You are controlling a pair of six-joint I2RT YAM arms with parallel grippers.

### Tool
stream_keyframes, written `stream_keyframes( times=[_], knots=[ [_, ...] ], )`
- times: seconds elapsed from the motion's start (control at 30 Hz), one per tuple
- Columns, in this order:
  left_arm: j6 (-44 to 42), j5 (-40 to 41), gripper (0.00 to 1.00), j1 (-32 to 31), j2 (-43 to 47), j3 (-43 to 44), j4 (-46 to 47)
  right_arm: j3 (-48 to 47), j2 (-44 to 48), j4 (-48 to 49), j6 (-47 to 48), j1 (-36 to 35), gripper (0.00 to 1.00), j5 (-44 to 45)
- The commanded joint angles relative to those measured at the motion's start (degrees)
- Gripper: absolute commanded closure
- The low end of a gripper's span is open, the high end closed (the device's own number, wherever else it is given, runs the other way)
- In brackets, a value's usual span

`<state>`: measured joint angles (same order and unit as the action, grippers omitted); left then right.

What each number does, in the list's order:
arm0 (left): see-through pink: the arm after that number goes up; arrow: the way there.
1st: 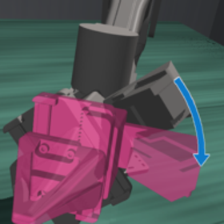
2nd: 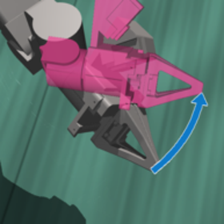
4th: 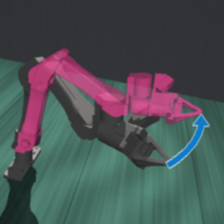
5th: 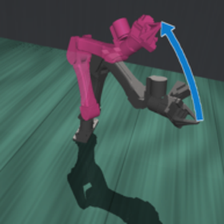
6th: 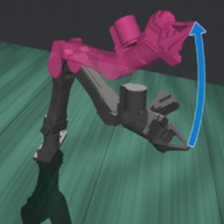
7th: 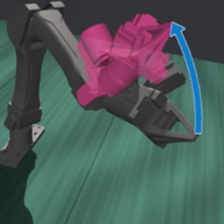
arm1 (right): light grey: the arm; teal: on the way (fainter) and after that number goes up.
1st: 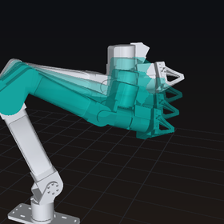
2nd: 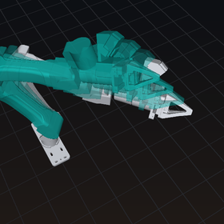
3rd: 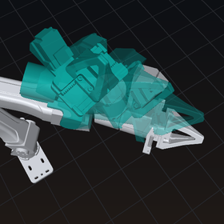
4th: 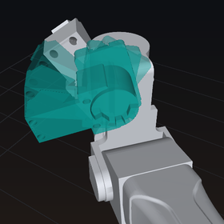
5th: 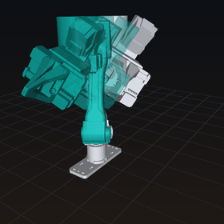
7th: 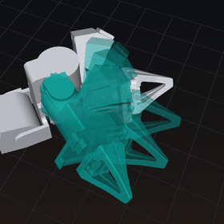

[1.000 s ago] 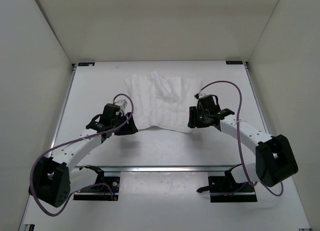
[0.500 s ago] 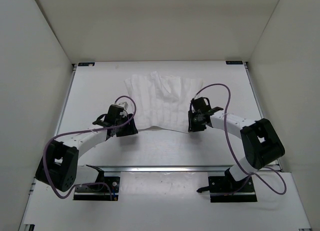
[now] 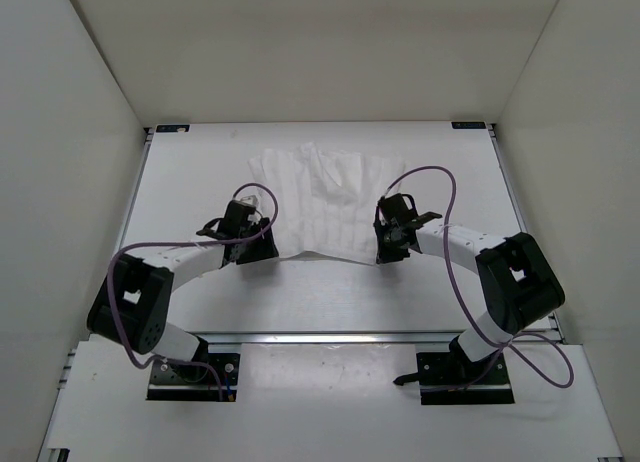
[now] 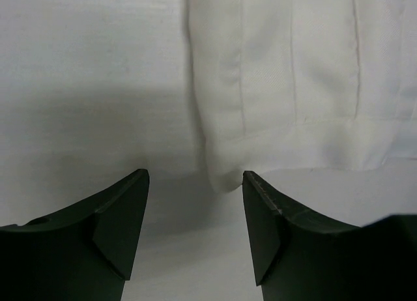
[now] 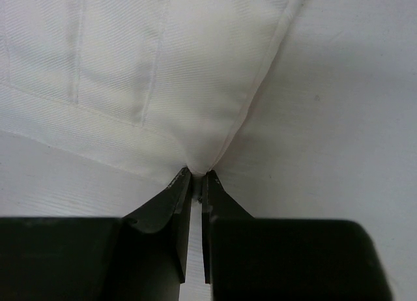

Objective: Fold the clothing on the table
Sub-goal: Flatten the skirt out

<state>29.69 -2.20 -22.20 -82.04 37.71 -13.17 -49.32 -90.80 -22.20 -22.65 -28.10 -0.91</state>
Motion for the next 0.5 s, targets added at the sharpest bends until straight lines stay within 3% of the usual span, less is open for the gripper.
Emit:
stream_keyframes(
  times=[0.0, 0.1, 0.13, 0.2, 0.23, 0.27, 0.37, 0.47],
  knots=[
    [2.1, 2.1, 0.30, -1.1, -3.8, 3.5, 3.6, -0.4, -0.1, 0.3, 0.4, -0.2, 1.00, -0.8],
    [3.4, 2.1, 0.34, -2.0, -6.8, 5.2, 6.0, -0.4, 0.1, 0.2, 0.5, -0.6, 1.00, -1.3],
    [4.1, 2.1, 0.42, -2.1, -7.4, 5.8, 6.4, -0.2, 0.5, 0.5, 0.4, -0.4, 1.00, -1.3],
    [4.4, 1.3, 0.66, -2.4, -9.7, 6.7, 6.1, -0.3, 0.9, -0.1, 0.7, -0.6, 1.00, -1.4],
    [4.2, 1.2, 0.89, -2.6, -10.2, 7.4, 6.4, -0.1, 1.2, -0.8, 1.0, 0.1, 0.99, -1.9],
    [4.1, 0.3, 1.00, -2.5, -10.4, 7.5, 6.5, -0.5, 1.9, -0.6, 1.0, 0.3, 1.00, -1.8],
    [2.2, 0.9, 1.00, -1.6, -8.5, 9.8, 3.5, -2.6, 5.6, -2.6, 3.1, 0.9, 0.99, -2.8],
    [-1.6, 2.1, 1.00, 0.9, -2.7, 16.8, -6.2, -8.0, 11.4, -7.7, 6.5, 1.7, 1.00, -2.3]
  ],
)
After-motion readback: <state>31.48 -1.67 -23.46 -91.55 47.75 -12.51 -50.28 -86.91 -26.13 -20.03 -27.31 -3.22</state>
